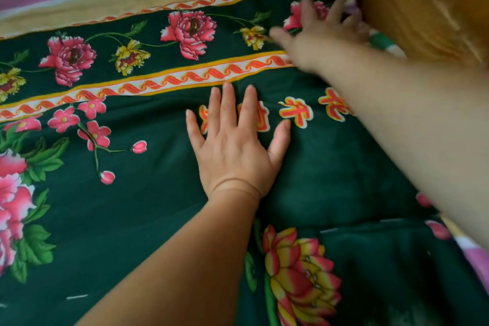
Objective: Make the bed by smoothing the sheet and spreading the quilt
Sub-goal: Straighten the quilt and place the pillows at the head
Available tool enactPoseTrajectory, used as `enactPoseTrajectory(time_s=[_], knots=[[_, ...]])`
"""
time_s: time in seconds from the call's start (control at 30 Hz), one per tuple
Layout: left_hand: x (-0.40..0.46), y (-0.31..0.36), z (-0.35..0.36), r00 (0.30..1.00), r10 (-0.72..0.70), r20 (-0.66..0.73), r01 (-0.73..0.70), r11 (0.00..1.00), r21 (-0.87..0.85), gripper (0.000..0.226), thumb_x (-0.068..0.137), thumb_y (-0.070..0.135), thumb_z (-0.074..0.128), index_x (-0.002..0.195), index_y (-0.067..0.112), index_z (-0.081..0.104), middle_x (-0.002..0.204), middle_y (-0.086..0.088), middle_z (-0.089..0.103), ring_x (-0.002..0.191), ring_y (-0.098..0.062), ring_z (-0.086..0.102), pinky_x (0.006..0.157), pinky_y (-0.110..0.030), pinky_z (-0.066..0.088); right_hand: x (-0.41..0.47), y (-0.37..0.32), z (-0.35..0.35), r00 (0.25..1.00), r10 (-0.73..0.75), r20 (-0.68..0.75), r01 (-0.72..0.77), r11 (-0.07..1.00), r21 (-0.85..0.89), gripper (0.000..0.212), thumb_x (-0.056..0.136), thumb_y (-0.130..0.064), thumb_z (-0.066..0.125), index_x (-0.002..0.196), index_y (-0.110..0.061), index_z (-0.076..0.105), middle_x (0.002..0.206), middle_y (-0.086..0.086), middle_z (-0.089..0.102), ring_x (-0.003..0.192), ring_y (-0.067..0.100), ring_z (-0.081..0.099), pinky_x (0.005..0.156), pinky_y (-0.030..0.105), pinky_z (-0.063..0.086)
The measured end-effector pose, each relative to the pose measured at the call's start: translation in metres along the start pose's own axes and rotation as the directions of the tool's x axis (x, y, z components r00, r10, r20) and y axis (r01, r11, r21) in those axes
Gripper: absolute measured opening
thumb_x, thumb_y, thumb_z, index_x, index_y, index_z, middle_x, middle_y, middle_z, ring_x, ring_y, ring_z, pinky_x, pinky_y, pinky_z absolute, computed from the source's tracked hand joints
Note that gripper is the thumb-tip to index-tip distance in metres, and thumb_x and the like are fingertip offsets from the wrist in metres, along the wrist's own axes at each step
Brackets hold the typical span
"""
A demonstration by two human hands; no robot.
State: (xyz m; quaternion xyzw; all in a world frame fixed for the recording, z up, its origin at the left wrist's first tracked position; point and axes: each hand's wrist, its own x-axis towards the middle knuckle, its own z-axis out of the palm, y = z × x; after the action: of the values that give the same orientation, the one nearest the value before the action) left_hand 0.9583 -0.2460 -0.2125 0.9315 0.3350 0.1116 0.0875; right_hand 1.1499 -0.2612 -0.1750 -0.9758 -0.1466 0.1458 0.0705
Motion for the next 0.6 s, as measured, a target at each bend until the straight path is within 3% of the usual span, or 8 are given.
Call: enactPoseTrajectory(time_s=[0.13, 0.3, 0.47, 0.6], knots=[[0.0, -0.004, -0.002, 1.0, 0.015, 0.027, -0.014, 1.0, -0.028, 0.074, 0.081, 0.06, 0.01, 0.146, 0.031, 0.031, 0.157, -0.001, 0.021, 0.147, -0.018, 0.012, 0.117, -0.049, -0.001, -0.123, 0.034, 0.039, 0.984, -0.152, -0.095, 0.146, 0.987, -0.062, 0.058, 0.093, -0.059, 0.026, 0.148, -0.044, 0.013, 0.161, 0.009, 0.001, 0.147, 0.036, -0.001, 0.114, 0.06, 0.001], [-0.001, -0.005, -0.004, 1.0, 0.02, 0.02, -0.018, 0.998, -0.055, 0.072, 0.083, 0.058, 0.011, 0.146, 0.029, 0.03, 0.157, -0.002, 0.021, 0.147, -0.019, 0.012, 0.117, -0.051, -0.001, -0.278, 0.066, 0.09, 0.935, -0.206, -0.289, 0.204, 0.978, -0.037, 0.054, 0.085, -0.05, 0.04, 0.136, -0.035, 0.05, 0.149, 0.012, 0.039, 0.139, 0.037, 0.033, 0.11, 0.056, 0.02], [0.0, -0.006, -0.006, 0.997, 0.021, 0.072, -0.019, 0.999, -0.027, 0.062, 0.093, 0.054, 0.022, 0.149, 0.028, 0.024, 0.159, -0.003, 0.015, 0.147, -0.019, 0.007, 0.117, -0.051, -0.003, -0.277, 0.069, 0.1, 0.91, -0.198, -0.364, 0.206, 0.978, -0.016, 0.051, 0.084, -0.042, 0.044, 0.133, -0.033, 0.054, 0.147, 0.01, 0.043, 0.14, 0.033, 0.032, 0.111, 0.055, 0.023], [-0.002, -0.005, -0.01, 0.989, 0.033, 0.143, -0.035, 0.999, 0.017, 0.062, 0.095, 0.054, 0.02, 0.151, 0.027, 0.012, 0.16, -0.003, 0.006, 0.148, -0.019, -0.001, 0.117, -0.051, -0.006, -0.278, 0.07, 0.101, 0.916, -0.209, -0.342, 0.206, 0.977, -0.046, 0.051, 0.085, -0.041, 0.041, 0.134, -0.032, 0.053, 0.148, 0.01, 0.041, 0.141, 0.034, 0.031, 0.112, 0.055, 0.02]])
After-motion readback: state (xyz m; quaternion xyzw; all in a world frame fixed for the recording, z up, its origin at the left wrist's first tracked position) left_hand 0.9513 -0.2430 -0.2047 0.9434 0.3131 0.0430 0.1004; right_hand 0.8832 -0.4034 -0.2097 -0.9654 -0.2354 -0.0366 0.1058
